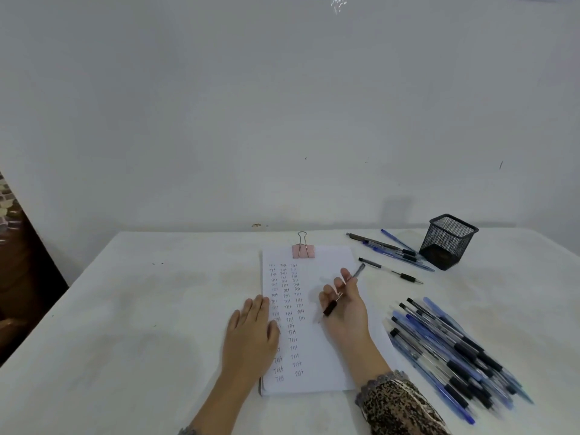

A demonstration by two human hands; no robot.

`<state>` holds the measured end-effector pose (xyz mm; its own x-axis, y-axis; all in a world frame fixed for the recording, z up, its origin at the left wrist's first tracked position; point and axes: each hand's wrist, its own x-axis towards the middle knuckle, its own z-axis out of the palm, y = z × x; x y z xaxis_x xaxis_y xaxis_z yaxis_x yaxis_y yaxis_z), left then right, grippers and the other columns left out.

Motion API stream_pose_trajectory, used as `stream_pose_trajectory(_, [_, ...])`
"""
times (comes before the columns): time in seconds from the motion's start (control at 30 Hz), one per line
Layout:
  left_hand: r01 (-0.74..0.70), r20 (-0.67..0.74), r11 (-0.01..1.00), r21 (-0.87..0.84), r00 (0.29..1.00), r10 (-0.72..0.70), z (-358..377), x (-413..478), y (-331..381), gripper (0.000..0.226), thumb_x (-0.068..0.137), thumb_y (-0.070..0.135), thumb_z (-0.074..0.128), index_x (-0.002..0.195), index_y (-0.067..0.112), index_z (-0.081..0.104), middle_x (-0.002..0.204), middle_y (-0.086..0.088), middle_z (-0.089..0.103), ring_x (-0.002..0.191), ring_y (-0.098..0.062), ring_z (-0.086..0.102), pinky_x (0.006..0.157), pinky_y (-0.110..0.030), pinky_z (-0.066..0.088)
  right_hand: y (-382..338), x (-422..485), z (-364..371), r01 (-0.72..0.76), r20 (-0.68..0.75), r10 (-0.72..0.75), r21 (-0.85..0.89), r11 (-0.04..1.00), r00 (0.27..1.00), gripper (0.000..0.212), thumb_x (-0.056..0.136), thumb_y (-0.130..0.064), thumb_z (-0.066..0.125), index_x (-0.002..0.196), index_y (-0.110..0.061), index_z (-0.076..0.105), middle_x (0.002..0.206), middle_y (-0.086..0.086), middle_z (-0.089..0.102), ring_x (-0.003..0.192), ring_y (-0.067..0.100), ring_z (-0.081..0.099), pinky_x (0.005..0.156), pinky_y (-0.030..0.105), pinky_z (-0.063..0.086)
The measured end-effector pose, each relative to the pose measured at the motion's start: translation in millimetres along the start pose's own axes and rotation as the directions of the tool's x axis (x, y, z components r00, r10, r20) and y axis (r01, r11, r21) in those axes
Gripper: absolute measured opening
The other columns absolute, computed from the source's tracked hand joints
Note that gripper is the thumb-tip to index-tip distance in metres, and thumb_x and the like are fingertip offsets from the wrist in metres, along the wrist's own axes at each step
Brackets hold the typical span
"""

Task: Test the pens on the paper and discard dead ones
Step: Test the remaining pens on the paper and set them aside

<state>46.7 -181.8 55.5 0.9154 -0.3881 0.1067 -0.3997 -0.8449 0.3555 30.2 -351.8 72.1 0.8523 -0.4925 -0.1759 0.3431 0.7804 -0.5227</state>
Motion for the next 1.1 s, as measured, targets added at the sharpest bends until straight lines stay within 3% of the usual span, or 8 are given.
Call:
stream_pose_trajectory(0.13, [0.000,-0.001,1.000,-0.007,1.000,0.000,1,0,-1,0.054,0.100,0.034,0.022,0.148,0.018,0.006,0.157,0.004,0.004,0.144,-0.012,0.001,0.117,-0.029,0.000,-5,-4,2,-0.008,-0.103,0.017,0.080,0.997,0.995,0.017,0.100,-0.029,0.039,0.094,-0.025,0.055,0.047,-0.008,0.036,0.031,0.006,0.023,0.033,0.015,0.021])
stream_pose_trajectory(0.47, [-0.005,-0.006,1.000,-0.006,1.000,0.005,4,2,-3,0.054,0.099,0.035,0.021,0.148,0.018,0.007,0.157,0.004,0.006,0.144,-0.012,0.002,0.116,-0.029,0.001,-18,-19,12,0.171,-0.287,-0.267,-0.318,0.932,0.920,0.020,0.102,-0.022,0.030,0.103,-0.017,0.049,0.057,-0.004,0.028,0.034,0.004,0.025,0.034,0.014,0.023])
stream_pose_trajectory(0.53, [-0.003,0.007,1.000,0.017,1.000,0.003,6,3,-4,0.059,0.094,0.043,0.010,0.148,0.018,0.007,0.157,0.004,0.005,0.144,-0.012,0.002,0.116,-0.029,0.001,-45,-24,12,0.209,-0.186,-0.381,-0.585,0.783,0.906,0.020,0.101,-0.023,0.034,0.110,-0.018,0.051,0.065,-0.002,0.037,0.043,0.005,0.033,0.039,0.018,0.030])
stream_pose_trajectory(0.63, [-0.002,0.008,0.999,0.035,1.000,0.002,6,3,-4,0.084,0.074,0.052,-0.011,0.148,0.019,0.008,0.157,0.005,0.006,0.144,-0.012,0.003,0.116,-0.029,0.001,-99,-26,0,0.181,0.092,-0.501,-0.975,0.131,0.861,0.028,0.098,-0.019,0.041,0.122,-0.013,0.055,0.091,0.006,0.057,0.068,0.016,0.046,0.061,0.028,0.037])
stream_pose_trajectory(0.73, [0.004,0.001,0.999,0.046,1.000,-0.004,8,4,-4,0.099,0.059,0.051,-0.021,0.148,0.019,0.007,0.157,0.005,0.006,0.144,-0.011,0.003,0.116,-0.029,0.002,-145,-9,-35,-0.090,0.088,-0.455,-0.930,-0.356,0.886,0.032,0.093,-0.014,0.047,0.122,-0.016,0.059,0.112,0.014,0.060,0.090,0.029,0.054,0.082,0.035,0.047])
stream_pose_trajectory(0.83, [0.007,0.005,0.999,0.044,1.000,-0.007,8,5,-4,0.100,0.058,0.050,-0.021,0.148,0.019,0.007,0.157,0.005,0.006,0.144,-0.011,0.003,0.116,-0.029,0.002,-160,4,-66,-0.330,-0.167,-0.342,-0.800,-0.501,0.925,0.028,0.096,-0.032,0.044,0.108,-0.019,0.065,0.113,0.013,0.063,0.101,0.033,0.058,0.093,0.044,0.048])
stream_pose_trajectory(0.93, [0.011,0.013,0.999,0.039,1.000,-0.012,7,4,-3,0.094,0.064,0.052,-0.018,0.148,0.019,0.007,0.157,0.005,0.005,0.144,-0.011,0.002,0.116,-0.029,0.002,-161,6,-79,-0.323,-0.184,-0.291,-0.765,-0.557,0.939,0.041,0.097,-0.045,0.034,0.075,-0.020,0.058,0.100,0.014,0.063,0.098,0.033,0.058,0.092,0.044,0.048])
stream_pose_trajectory(1.1, [0.008,0.019,0.999,0.052,1.000,-0.009,5,3,-1,0.098,0.060,0.051,-0.020,0.148,0.018,0.007,0.157,0.005,0.006,0.144,-0.011,0.003,0.116,-0.029,0.002,-163,15,-58,-0.339,-0.191,-0.309,-0.765,-0.547,0.932,0.029,0.092,-0.033,0.049,0.116,-0.020,0.060,0.126,0.012,0.054,0.115,0.034,0.050,0.102,0.045,0.040])
